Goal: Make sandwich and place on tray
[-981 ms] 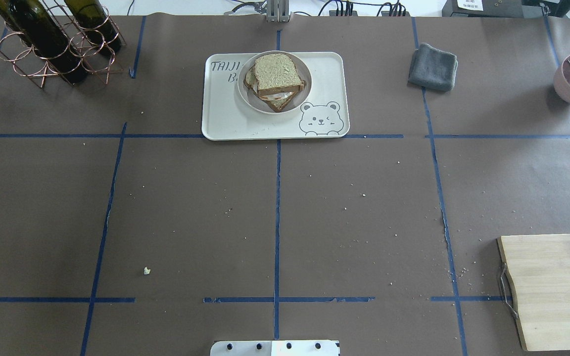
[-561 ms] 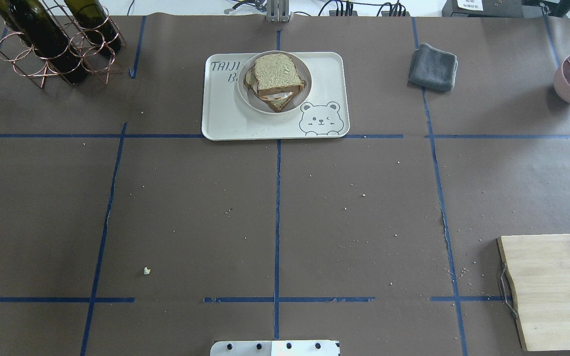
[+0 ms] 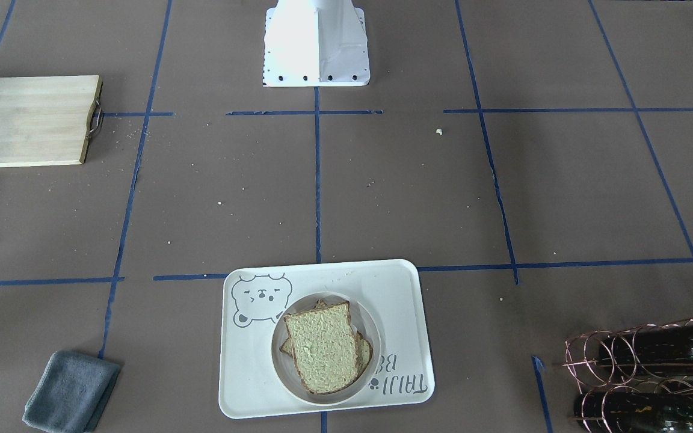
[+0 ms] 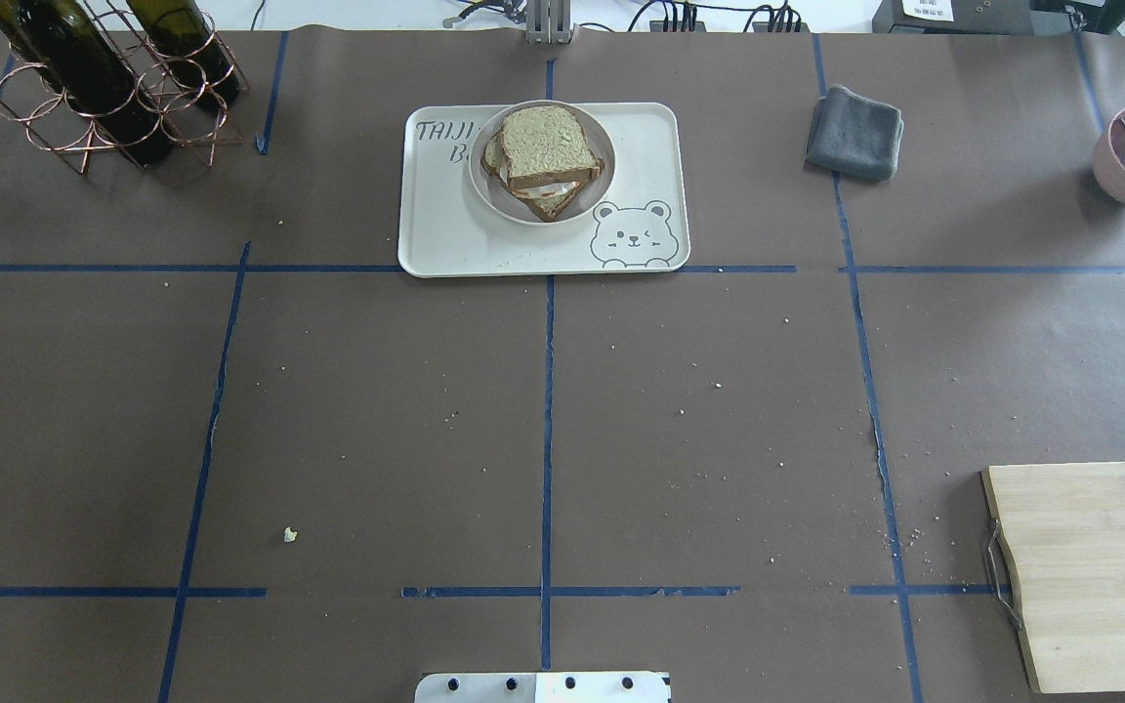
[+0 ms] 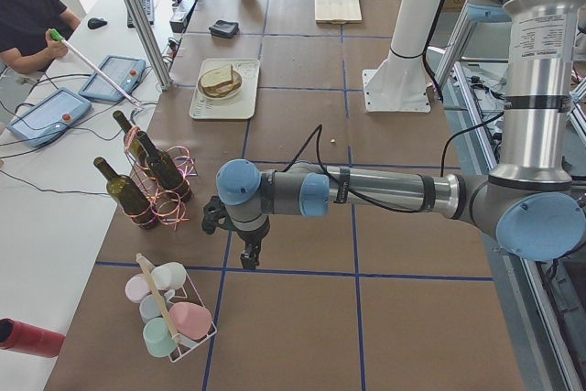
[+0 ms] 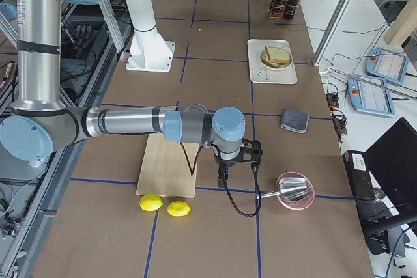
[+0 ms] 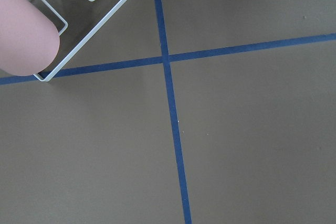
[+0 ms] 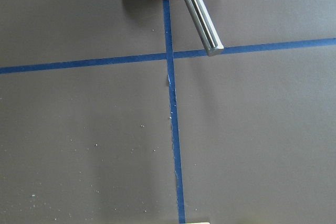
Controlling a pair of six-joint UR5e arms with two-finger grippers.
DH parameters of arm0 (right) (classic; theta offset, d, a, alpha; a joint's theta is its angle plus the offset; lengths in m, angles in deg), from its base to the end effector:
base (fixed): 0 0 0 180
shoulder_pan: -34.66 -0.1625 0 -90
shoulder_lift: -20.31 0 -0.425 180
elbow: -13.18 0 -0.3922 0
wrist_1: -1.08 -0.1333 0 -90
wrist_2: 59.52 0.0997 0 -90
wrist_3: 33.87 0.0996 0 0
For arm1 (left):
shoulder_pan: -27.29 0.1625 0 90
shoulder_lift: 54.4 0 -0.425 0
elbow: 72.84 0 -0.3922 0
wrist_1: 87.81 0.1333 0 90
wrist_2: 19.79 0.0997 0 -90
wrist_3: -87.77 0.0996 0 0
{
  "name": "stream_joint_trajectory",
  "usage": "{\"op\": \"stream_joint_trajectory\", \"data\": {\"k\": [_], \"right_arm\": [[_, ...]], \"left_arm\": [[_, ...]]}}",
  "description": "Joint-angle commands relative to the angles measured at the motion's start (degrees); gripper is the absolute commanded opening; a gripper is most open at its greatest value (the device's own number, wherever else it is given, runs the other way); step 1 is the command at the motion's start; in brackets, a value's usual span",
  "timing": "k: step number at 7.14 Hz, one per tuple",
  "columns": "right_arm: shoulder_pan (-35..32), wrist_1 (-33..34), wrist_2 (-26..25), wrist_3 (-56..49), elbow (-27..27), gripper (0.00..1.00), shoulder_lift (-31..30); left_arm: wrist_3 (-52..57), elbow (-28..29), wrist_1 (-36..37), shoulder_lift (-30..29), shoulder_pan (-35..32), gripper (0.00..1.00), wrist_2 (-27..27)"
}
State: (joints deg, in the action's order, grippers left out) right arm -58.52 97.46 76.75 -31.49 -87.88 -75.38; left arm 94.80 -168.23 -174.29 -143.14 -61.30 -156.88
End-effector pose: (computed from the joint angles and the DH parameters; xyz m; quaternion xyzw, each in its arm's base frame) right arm 0.0860 -0.4427 0.6193 -0.0054 -0.3929 0.0481 0.9183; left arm -0.0485 -0.4836 0.6259 0.0245 0.3987 0.0696 0.9141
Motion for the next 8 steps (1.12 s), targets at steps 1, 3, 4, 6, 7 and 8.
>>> {"op": "stream_joint_trajectory", "data": {"k": [1, 3, 4, 6, 7, 8], "right_arm": [[0.19, -2.49, -0.22, 0.26, 2.0, 1.0, -0.29], [0.19, -3.21, 0.22, 0.52, 2.54, 1.0, -0.2], [0.19, -3.21, 0.31, 0.52, 2.54, 1.0, -0.2], [0.19, -3.21, 0.31, 0.43, 2.54, 1.0, -0.2], [0.19, -3.21, 0.31, 0.35, 2.54, 1.0, -0.11], [0.19, -3.82, 0.31, 0.35, 2.54, 1.0, -0.2]], "left_arm": [[-0.09, -0.06, -0.01, -0.46, 0.0, 1.0, 0.24], [-0.09, -0.06, -0.01, -0.55, 0.0, 1.0, 0.24], [-0.09, -0.06, -0.01, -0.55, 0.0, 1.0, 0.24], [-0.09, -0.06, -0.01, -0.55, 0.0, 1.0, 0.24], [-0.09, 0.03, -0.01, -0.55, 0.0, 1.0, 0.24], [-0.17, 0.03, -0.01, -0.55, 0.0, 1.0, 0.24]]}}
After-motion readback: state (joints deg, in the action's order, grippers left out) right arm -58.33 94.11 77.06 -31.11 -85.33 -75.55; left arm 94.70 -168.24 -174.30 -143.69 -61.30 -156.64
